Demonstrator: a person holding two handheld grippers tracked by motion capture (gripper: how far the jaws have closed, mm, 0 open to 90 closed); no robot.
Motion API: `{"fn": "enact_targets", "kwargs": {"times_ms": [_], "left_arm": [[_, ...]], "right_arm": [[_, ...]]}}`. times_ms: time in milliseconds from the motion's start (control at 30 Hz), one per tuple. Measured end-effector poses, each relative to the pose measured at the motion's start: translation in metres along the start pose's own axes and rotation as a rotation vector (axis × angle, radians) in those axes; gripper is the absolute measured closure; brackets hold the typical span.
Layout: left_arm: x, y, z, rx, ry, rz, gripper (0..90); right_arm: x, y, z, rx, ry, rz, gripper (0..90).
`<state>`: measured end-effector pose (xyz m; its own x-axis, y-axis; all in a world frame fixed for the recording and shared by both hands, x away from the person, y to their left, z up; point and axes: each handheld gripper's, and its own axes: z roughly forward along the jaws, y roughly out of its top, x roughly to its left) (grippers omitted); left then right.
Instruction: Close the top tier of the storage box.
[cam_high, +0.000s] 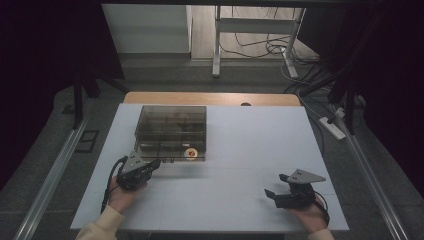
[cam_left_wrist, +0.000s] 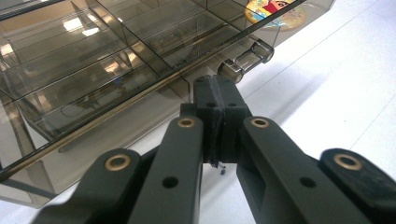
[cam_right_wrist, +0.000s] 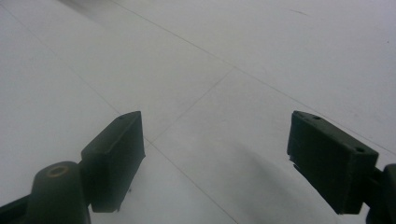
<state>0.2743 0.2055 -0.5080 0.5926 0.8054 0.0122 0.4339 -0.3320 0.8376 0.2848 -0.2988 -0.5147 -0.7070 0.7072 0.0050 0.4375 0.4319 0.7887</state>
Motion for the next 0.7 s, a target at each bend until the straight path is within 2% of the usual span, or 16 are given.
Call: {"fn": "enact_targets", "kwargs": {"times_ms": [700], "left_arm": [[0.0039,0.0032,0.0049,-0.012,0.013,-0.002,88.6]], "right_arm": [[-0.001,-0.0006,0.0007,0.004,-0.004,0.001,19.0]]}}
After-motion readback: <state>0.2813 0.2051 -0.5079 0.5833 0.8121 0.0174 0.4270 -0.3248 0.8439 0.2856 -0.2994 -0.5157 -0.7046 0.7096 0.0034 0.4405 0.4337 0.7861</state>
